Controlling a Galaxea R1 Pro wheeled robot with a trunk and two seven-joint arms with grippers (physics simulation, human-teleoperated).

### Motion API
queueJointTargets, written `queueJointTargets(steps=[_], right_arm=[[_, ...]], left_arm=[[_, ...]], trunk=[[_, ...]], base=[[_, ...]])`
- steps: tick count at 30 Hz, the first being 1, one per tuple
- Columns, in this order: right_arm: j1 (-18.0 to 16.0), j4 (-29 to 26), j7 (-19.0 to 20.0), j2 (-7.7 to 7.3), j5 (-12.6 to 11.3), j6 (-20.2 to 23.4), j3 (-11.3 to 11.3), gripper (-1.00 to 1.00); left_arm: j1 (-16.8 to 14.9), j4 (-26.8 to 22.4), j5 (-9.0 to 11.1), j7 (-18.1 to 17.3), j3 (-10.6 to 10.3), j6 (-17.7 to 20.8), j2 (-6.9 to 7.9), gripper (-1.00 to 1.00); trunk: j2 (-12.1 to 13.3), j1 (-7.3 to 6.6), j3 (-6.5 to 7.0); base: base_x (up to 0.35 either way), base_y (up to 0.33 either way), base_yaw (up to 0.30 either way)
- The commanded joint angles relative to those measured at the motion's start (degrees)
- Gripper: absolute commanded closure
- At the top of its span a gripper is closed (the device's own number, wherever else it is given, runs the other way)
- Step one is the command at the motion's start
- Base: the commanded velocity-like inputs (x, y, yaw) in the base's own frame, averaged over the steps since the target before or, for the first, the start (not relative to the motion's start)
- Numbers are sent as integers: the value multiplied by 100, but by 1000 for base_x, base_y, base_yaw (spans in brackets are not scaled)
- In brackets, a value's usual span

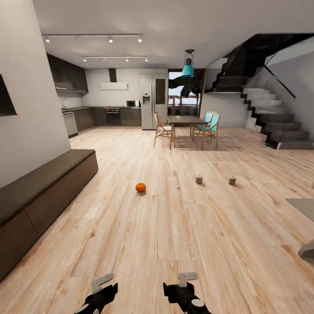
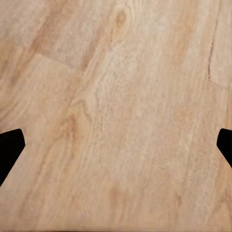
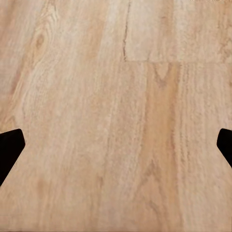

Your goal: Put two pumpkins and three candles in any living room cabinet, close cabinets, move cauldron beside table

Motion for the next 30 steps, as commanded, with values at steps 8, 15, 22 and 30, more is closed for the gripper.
queueJointTargets(steps=[8, 15, 22, 30], right_arm=[[-3, -6, -49, -6, -53, -1, 48, -100], [-3, -6, -49, -6, -54, 2, 48, -100], [-3, -6, -49, -6, -55, 1, 48, -100], [-4, -6, -49, -6, -53, -1, 48, -100]], left_arm=[[6, -1, 60, 21, 4, -3, 2, -100], [6, -1, 60, 24, 4, -3, 6, -100], [6, -1, 60, 24, 6, -3, 6, -100], [6, -1, 60, 18, 7, -3, 6, -100]], trunk=[[-2, -1, -6], [-2, -1, -6], [-2, -1, -6], [-2, -1, -6]], base=[[75, -2, 291], [173, 0, 291], [176, 0, 291], [102, 0, 291]])
